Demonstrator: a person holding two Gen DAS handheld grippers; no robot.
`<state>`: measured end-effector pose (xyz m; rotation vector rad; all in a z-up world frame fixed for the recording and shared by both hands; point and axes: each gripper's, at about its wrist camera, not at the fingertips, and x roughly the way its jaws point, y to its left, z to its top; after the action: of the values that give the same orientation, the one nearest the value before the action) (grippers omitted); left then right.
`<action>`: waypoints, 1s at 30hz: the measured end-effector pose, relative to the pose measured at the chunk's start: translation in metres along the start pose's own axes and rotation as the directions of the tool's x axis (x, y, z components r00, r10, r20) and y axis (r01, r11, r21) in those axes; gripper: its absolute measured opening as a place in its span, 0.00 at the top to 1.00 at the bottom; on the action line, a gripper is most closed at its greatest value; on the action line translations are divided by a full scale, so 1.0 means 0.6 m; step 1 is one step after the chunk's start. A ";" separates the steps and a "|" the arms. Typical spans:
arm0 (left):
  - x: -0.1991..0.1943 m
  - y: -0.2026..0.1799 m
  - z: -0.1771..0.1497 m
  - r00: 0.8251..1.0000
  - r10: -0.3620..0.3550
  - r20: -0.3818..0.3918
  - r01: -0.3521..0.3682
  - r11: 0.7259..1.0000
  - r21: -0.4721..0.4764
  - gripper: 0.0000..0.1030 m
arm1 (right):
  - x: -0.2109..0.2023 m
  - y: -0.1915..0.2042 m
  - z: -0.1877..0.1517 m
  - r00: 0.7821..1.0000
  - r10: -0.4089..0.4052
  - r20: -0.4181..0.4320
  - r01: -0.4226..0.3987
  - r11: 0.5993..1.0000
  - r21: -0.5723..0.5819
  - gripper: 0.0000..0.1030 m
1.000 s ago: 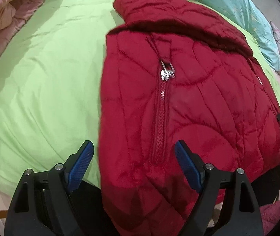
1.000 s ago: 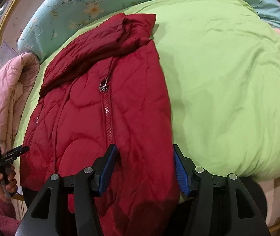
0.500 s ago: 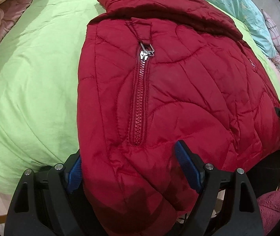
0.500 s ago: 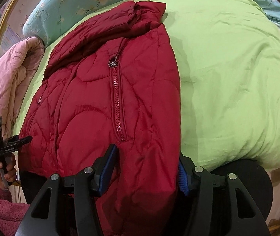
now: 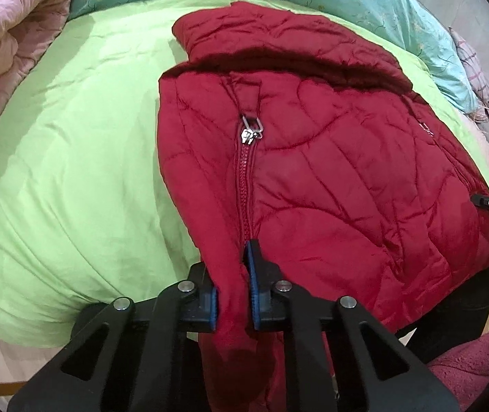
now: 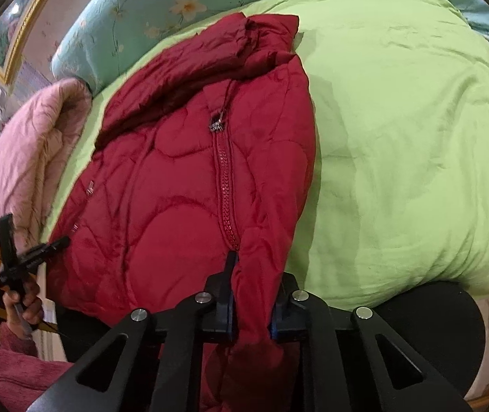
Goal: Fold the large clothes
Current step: 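Lift the hem with both tools and fold it over toward the collar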
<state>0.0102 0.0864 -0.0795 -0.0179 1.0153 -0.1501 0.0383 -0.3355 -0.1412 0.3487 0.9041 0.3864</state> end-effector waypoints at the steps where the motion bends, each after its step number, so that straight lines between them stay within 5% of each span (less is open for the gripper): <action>1: 0.000 -0.005 0.001 1.000 0.004 0.004 -0.004 1.000 0.006 0.90 | -0.003 0.000 0.001 1.000 0.008 0.006 -0.008 1.000 0.004 0.88; 8: 0.001 0.002 -0.008 1.000 -0.005 -0.004 0.005 1.000 0.008 0.89 | -0.010 0.006 0.004 1.000 0.030 0.005 -0.030 1.000 -0.001 0.87; 12: 0.005 0.008 -0.014 0.999 -0.028 -0.037 0.028 1.000 0.003 0.87 | -0.008 0.001 0.003 0.999 0.040 -0.020 -0.039 0.999 0.009 0.76; 16: 0.009 0.011 -0.027 0.995 -0.058 -0.079 0.059 0.998 0.007 0.73 | -0.006 0.004 -0.004 0.998 0.043 -0.041 -0.043 0.999 -0.005 0.62; 21: 0.009 0.005 -0.043 0.990 -0.085 -0.109 0.090 0.995 0.035 0.65 | -0.005 0.007 -0.019 0.997 0.033 -0.068 -0.034 0.999 -0.022 0.60; 24: 0.008 -0.001 -0.051 0.990 -0.082 -0.115 0.089 0.994 0.061 0.65 | -0.005 0.002 -0.028 0.995 0.032 -0.097 -0.034 0.999 -0.021 0.60; 26: 0.006 -0.004 -0.053 0.993 -0.069 -0.100 0.076 0.994 0.075 0.76 | -0.006 0.001 -0.033 0.993 0.028 -0.111 -0.031 0.999 -0.025 0.60; 30: -0.001 -0.003 -0.050 0.996 -0.066 -0.061 0.070 0.996 0.063 0.89 | -0.011 0.005 -0.036 0.995 0.029 -0.100 -0.032 0.999 -0.028 0.80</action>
<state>-0.0156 0.0866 -0.0949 0.0120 1.0684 -0.2469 0.0165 -0.3335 -0.1476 0.3188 0.9905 0.4479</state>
